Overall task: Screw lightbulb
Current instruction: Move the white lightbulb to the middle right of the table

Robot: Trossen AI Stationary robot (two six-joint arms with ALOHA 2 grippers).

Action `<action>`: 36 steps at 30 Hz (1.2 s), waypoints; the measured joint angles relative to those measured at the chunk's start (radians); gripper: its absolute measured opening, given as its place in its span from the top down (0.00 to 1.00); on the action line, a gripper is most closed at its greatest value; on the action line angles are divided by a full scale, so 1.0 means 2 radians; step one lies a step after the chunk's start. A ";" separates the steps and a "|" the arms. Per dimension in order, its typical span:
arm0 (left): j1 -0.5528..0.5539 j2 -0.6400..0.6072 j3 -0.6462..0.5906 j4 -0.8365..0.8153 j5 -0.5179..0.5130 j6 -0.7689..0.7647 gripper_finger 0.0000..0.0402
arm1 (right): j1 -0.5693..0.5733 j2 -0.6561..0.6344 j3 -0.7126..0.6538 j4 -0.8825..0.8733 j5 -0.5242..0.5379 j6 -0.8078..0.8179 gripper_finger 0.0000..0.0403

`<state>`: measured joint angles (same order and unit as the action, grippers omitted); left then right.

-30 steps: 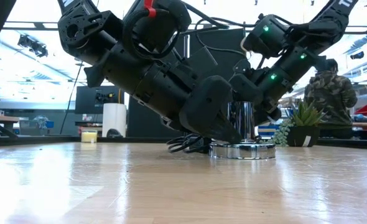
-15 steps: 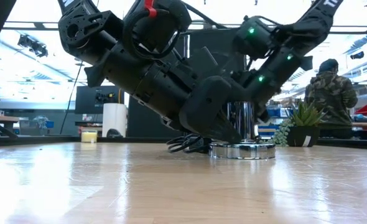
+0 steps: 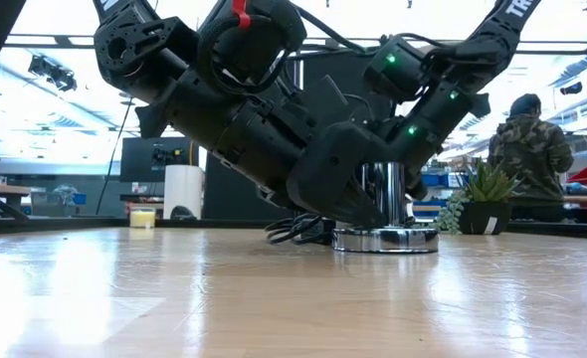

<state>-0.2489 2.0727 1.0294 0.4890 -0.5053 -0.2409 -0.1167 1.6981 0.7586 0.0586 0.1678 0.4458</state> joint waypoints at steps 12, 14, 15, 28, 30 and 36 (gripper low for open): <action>0.000 0.000 0.000 -0.003 -0.001 0.000 0.38 | -0.020 -0.002 -0.001 -0.013 -0.055 -0.052 0.53; 0.000 0.000 0.000 -0.003 -0.002 0.000 0.38 | -0.021 -0.009 -0.002 -0.021 -0.058 -0.056 0.55; 0.000 0.000 0.000 -0.003 -0.003 0.000 0.38 | -0.021 -0.015 -0.002 -0.028 -0.058 -0.059 0.55; 0.000 0.000 0.000 -0.004 -0.001 0.000 0.38 | -0.022 -0.046 -0.004 -0.068 -0.038 -0.085 0.57; 0.000 0.000 0.000 -0.004 -0.011 0.000 0.38 | -0.022 -0.054 -0.004 -0.065 -0.038 -0.084 0.57; 0.000 0.001 0.000 -0.004 -0.021 0.000 0.38 | -0.014 -0.113 -0.003 -0.082 -0.038 -0.063 0.57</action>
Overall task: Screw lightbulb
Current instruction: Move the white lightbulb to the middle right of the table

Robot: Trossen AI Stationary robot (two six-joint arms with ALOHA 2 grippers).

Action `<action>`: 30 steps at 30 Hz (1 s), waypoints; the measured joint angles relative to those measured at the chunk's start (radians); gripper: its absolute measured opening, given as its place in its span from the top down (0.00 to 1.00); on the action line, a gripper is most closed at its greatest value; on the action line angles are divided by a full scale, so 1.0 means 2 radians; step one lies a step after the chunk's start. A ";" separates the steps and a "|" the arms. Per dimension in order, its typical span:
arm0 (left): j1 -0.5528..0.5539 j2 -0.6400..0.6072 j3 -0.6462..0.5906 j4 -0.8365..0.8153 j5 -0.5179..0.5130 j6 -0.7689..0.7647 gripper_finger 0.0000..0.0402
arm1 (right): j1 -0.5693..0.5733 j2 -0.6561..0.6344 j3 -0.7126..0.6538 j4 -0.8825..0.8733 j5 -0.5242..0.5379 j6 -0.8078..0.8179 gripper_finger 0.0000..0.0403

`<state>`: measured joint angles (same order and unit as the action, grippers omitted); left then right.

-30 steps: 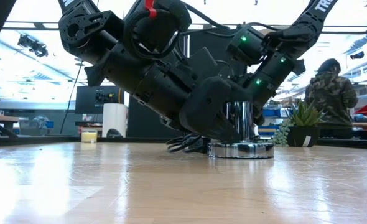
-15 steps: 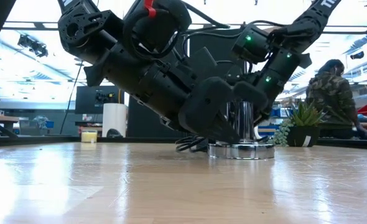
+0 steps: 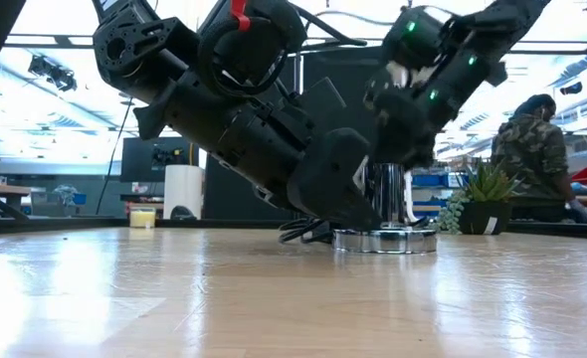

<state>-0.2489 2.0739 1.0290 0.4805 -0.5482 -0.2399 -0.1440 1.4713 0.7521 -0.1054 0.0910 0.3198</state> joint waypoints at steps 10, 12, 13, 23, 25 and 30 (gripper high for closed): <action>0.000 0.000 0.000 0.002 0.001 0.004 0.38 | 0.088 -0.080 -0.010 -0.204 0.027 0.163 0.57; 0.000 -0.001 0.000 0.001 0.015 0.005 0.38 | 0.114 -0.081 -0.020 -0.198 0.035 0.180 0.57; 0.000 -0.002 0.000 0.001 0.026 0.005 0.38 | 0.126 -0.080 -0.025 -0.191 0.039 0.185 0.57; 0.000 -0.010 0.000 -0.012 0.056 0.028 0.38 | 0.200 -0.080 -0.095 -0.144 0.072 0.267 0.56; 0.000 -0.010 0.000 -0.012 0.055 0.027 0.38 | 0.205 -0.080 -0.108 -0.120 0.072 0.277 0.56; 0.000 -0.011 0.000 -0.014 0.048 0.030 0.36 | 0.210 -0.080 -0.129 -0.100 0.072 0.293 0.56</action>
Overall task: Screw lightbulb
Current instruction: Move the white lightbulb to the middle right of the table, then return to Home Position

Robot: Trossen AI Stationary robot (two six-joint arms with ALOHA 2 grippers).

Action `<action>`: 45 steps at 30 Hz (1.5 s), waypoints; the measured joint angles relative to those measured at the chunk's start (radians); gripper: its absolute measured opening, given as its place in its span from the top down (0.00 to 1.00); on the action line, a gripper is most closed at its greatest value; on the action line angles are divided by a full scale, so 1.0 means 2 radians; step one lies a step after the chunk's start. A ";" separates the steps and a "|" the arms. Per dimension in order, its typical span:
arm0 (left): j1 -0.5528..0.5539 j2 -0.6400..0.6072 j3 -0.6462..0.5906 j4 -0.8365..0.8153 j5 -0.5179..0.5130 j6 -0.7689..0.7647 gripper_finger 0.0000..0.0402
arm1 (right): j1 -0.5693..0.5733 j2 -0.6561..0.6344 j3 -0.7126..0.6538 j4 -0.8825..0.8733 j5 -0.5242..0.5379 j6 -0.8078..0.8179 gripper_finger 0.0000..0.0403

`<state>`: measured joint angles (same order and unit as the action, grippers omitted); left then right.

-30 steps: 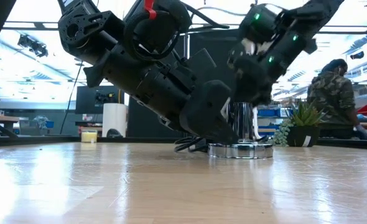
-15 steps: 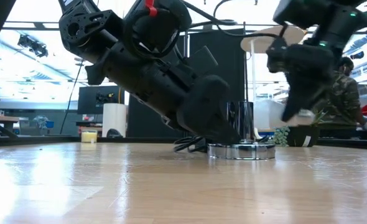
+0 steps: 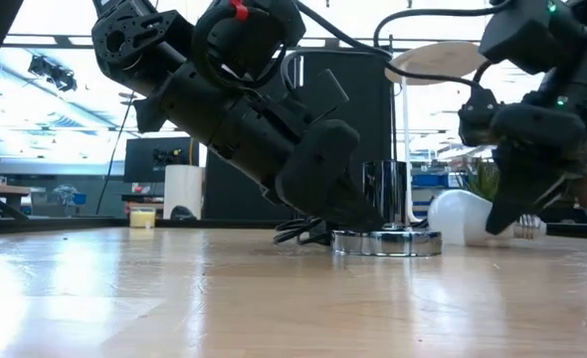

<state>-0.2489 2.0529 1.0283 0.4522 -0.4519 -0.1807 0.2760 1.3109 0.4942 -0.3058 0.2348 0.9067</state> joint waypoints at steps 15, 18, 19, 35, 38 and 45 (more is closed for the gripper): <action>0.000 -0.021 0.029 -0.080 0.032 0.026 0.22 | 0.000 -0.003 -0.021 0.030 0.005 -0.001 0.49; 0.000 -0.034 0.029 -0.097 0.036 0.029 0.22 | 0.000 -0.007 -0.021 0.032 0.006 -0.008 0.48; 0.000 -0.037 0.028 -0.097 0.036 0.030 0.22 | 0.000 -0.009 -0.021 0.031 0.008 -0.009 0.48; -0.005 -0.092 0.028 -0.192 0.047 0.021 0.22 | 0.016 -0.063 -0.021 0.031 0.001 -0.029 0.35; -0.011 -0.099 0.028 -0.201 0.047 0.021 0.22 | 0.023 -0.090 -0.021 0.026 0.000 -0.038 0.32; -0.037 -0.102 0.025 -0.201 0.034 0.020 0.22 | 0.073 -0.151 -0.021 0.049 0.072 -0.107 0.30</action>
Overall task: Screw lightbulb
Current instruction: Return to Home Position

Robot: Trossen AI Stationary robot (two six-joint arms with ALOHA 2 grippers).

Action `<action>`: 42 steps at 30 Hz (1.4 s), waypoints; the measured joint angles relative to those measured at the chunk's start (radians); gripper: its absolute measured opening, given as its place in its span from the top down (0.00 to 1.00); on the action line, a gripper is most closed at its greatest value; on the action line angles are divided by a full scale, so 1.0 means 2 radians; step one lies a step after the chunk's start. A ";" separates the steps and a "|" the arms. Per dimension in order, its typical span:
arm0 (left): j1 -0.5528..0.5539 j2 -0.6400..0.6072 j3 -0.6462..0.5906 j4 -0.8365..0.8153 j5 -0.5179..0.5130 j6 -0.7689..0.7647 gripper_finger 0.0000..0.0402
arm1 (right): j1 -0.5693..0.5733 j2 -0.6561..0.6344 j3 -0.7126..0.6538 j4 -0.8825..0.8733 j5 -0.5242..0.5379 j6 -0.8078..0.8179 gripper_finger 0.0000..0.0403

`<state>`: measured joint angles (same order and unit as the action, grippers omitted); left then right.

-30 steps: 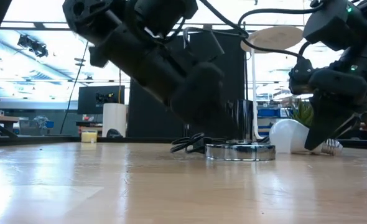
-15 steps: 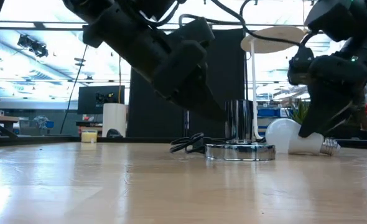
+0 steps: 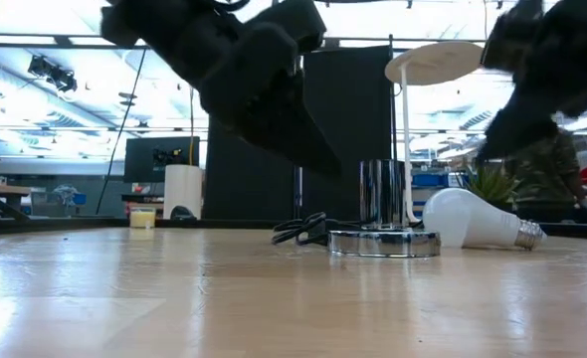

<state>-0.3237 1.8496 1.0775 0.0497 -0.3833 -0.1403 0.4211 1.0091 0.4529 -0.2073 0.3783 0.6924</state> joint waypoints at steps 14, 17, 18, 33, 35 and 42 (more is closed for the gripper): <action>-0.060 -0.101 -0.085 0.126 -0.059 0.018 0.42 | 0.122 -0.005 -0.007 0.137 0.144 -0.123 0.38; -0.065 -0.139 -0.106 0.123 -0.058 0.028 0.47 | 0.133 -0.003 -0.007 0.158 0.144 -0.147 0.44; -0.066 -0.149 -0.113 0.123 -0.058 0.031 0.48 | 0.135 -0.003 -0.007 0.160 0.144 -0.151 0.46; -0.071 -0.207 -0.186 0.149 -0.032 0.055 0.69 | 0.150 -0.003 -0.007 0.156 0.143 -0.195 0.87; -0.070 -0.210 -0.195 0.163 -0.025 0.054 0.73 | 0.152 -0.003 -0.007 0.156 0.143 -0.199 0.93; -0.071 -0.249 -0.232 0.179 -0.010 0.052 0.90 | 0.153 -0.003 -0.007 0.149 0.142 -0.204 0.97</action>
<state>-0.4648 1.3507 0.6128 0.4079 -0.4027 -0.0362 0.7277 1.0031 0.4393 0.0901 0.6621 0.2843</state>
